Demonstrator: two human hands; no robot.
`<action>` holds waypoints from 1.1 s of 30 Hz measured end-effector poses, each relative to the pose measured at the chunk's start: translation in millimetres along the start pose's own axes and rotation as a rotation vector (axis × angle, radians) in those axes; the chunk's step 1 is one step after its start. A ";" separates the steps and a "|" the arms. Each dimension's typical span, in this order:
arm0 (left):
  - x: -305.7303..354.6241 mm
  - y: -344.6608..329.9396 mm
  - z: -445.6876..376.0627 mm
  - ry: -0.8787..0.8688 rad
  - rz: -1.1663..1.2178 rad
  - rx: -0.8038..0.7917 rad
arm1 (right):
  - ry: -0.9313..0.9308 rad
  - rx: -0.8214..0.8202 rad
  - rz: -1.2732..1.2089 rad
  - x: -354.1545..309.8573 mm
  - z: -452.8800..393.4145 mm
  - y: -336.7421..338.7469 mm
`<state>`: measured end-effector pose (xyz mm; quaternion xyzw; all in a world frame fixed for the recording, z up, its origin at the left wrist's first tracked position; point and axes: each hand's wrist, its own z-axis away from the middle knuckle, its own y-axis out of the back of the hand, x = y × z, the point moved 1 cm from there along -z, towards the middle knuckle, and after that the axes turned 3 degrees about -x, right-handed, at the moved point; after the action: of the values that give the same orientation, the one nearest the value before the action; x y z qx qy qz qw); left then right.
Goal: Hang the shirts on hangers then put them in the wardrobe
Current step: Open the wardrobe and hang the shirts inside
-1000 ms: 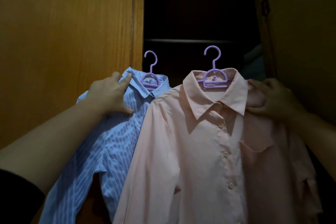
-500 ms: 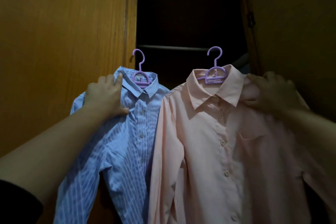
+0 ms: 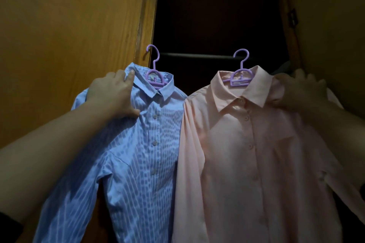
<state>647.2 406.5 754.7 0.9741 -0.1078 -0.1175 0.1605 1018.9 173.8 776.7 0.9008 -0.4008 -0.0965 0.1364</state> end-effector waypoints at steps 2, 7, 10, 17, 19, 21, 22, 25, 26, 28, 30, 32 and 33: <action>3.0 -0.2 -0.7 0.010 0.000 0.006 | -0.011 0.009 -0.018 2.3 -5.7 -6.7; 7.8 2.9 -3.5 0.031 -0.049 0.006 | -0.039 0.020 -0.036 2.6 -19.8 -16.0; 8.2 3.4 -3.6 0.039 -0.052 -0.001 | -0.066 0.031 -0.013 4.1 -25.5 -20.7; 9.6 3.7 -5.0 0.029 -0.024 0.011 | -0.009 0.062 0.102 -32.6 -39.9 -40.2; 8.1 2.4 -5.8 0.029 0.001 0.012 | 0.011 0.089 0.153 -43.5 -47.4 -49.8; 7.2 1.1 -8.6 0.037 0.008 -0.005 | 0.024 0.090 0.142 -53.4 -57.6 -58.9; 7.4 0.6 -10.9 0.040 0.004 -0.012 | 0.027 0.086 0.126 -58.2 -63.7 -62.6; 10.1 1.1 -19.4 0.040 0.004 -0.017 | 0.034 0.114 0.110 -73.7 -84.2 -73.8; 10.9 2.2 -22.4 0.040 0.010 -0.021 | 0.036 0.129 0.109 -78.7 -91.4 -76.9; 10.7 4.5 -28.9 0.041 -0.005 -0.028 | 0.028 0.142 0.115 -87.7 -107.4 -82.1; 9.5 5.4 -34.4 0.034 -0.023 -0.029 | 0.018 0.145 0.135 -95.2 -124.0 -85.8; 7.7 3.4 -37.2 0.026 -0.023 -0.025 | 0.014 0.163 0.143 -101.6 -139.7 -90.7; 6.9 3.2 -37.6 0.020 -0.019 -0.023 | 0.012 0.169 0.142 -104.8 -146.9 -93.4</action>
<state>663.2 412.7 789.1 0.9743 -0.0957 -0.1107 0.1715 1056.3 336.9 892.0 0.8790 -0.4695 -0.0469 0.0688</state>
